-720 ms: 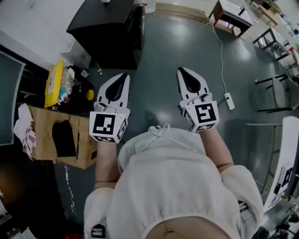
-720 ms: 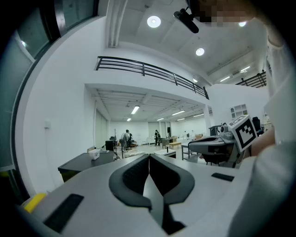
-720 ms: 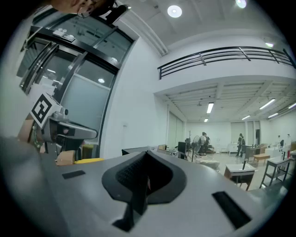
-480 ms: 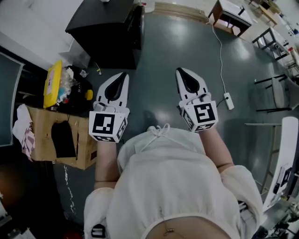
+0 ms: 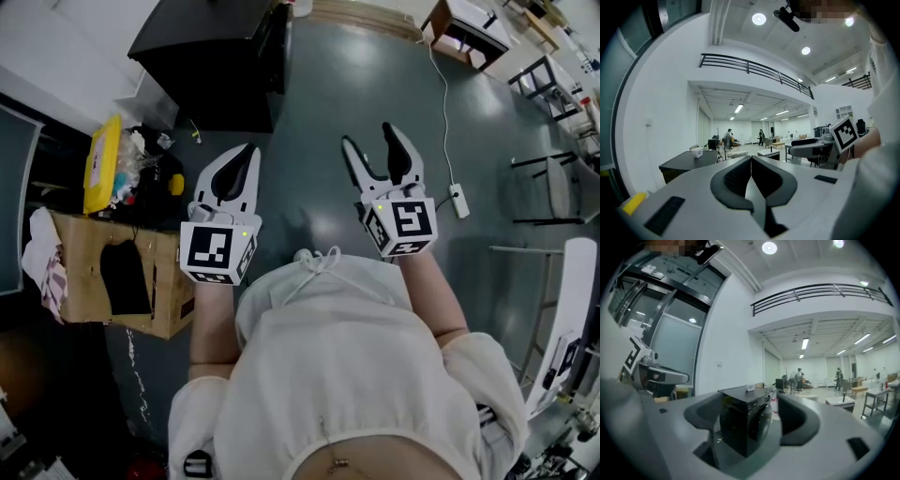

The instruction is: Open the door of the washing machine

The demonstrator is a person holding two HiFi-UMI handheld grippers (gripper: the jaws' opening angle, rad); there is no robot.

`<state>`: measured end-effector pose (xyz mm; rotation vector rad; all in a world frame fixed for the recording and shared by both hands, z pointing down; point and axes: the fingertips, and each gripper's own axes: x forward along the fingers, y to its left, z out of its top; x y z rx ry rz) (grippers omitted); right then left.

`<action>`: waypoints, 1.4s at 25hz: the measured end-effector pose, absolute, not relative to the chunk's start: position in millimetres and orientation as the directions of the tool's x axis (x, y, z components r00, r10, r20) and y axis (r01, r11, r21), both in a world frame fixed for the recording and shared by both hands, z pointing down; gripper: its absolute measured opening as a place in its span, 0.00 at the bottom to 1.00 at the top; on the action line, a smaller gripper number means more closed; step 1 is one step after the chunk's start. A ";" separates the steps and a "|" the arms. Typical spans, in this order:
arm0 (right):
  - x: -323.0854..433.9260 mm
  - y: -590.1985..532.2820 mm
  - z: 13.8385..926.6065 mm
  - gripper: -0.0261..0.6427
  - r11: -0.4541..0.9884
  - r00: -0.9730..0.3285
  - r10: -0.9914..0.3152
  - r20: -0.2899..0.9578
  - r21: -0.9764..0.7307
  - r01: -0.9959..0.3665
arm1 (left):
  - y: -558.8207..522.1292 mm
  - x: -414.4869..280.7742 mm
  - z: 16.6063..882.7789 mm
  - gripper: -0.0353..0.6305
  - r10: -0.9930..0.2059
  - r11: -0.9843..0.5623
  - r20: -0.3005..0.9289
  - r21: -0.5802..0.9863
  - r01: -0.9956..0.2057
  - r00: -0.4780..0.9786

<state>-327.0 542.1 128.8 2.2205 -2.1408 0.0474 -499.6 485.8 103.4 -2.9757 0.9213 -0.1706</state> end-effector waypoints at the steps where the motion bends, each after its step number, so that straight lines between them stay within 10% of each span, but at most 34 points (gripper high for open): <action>1: -323.9 537.4 131.1 0.68 -0.033 0.034 -0.997 0.067 0.014 -0.999 | 482.8 -498.5 105.1 0.09 -0.564 -0.825 0.101 -0.050 -0.563 0.819; 35: -83.9 168.0 251.8 0.76 0.430 -0.427 -0.820 0.381 -0.082 -0.899 | 196.6 -252.1 190.2 0.09 -0.831 -0.498 0.274 0.018 -0.867 0.483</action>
